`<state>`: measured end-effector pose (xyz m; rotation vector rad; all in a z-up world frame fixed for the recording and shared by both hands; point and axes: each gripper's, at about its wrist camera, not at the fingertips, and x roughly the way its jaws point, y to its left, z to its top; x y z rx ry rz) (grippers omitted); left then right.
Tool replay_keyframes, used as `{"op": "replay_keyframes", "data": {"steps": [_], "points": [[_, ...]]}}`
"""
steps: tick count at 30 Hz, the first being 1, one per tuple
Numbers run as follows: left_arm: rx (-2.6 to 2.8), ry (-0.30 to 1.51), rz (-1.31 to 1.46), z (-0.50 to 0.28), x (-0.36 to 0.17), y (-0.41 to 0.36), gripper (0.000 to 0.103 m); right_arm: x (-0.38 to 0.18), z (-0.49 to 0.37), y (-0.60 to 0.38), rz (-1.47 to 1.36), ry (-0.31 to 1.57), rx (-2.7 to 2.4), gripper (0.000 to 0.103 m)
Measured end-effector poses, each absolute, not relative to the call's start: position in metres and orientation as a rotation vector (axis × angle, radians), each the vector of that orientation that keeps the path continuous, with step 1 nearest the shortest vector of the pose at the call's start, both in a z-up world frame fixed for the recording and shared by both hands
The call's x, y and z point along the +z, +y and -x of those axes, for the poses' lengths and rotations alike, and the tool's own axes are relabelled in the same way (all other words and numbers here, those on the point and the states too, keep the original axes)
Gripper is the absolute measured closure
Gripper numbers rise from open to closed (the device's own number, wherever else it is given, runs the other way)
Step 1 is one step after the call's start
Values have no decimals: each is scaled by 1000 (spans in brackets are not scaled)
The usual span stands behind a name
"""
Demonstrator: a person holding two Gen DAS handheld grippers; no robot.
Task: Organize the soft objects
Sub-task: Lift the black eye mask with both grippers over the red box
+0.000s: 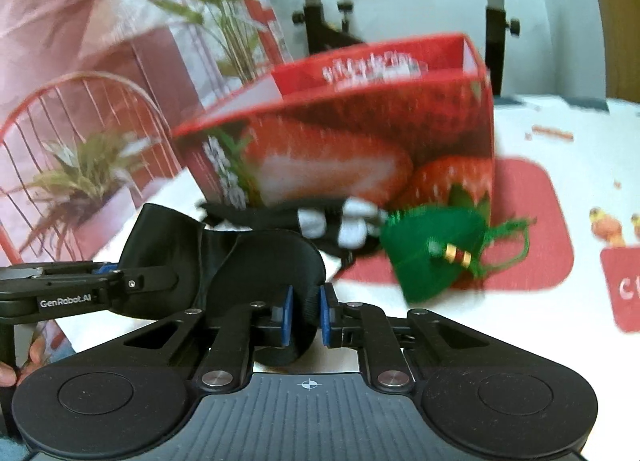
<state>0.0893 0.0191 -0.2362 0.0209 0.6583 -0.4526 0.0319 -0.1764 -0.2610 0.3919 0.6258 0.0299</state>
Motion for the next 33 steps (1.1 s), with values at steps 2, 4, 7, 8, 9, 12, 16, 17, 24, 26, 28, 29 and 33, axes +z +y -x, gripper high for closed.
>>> {"op": "replay_keyframes", "data": {"steps": [2,4,7,8,9,12,16,17,24,26,28,29,33], "points": [[-466,624,15,-89,-226,24,79,-251,-31,-178,-373,592,30,90],[-472,603,44,-92,-215,26,79,-239,-32,-178,-346,561,36,90],[-474,561,66,-99,-195,25,79,-218,-39,-179,-302,512,51,90],[-475,547,71,-101,-189,24,79,-210,-41,-180,-290,493,56,90],[-478,529,76,-105,-182,22,79,-201,-44,-182,-281,470,61,90],[-485,487,85,-119,-164,17,79,-178,-55,-193,-268,424,57,90],[-494,447,86,-141,-147,6,79,-155,-71,-206,-232,382,33,90],[-495,441,82,-146,-145,2,79,-152,-76,-209,-219,375,26,90],[-506,484,46,-191,-145,-27,79,-148,-114,-228,-172,411,-42,90],[-511,490,26,-199,-147,-36,79,-152,-122,-236,-196,425,-66,90],[-513,490,19,-205,-148,-42,79,-158,-127,-244,-227,432,-89,90],[-514,487,22,-208,-147,-44,79,-160,-129,-247,-232,431,-99,90],[-528,454,41,-215,-139,-45,79,-160,-128,-256,-249,406,-121,90]]}}
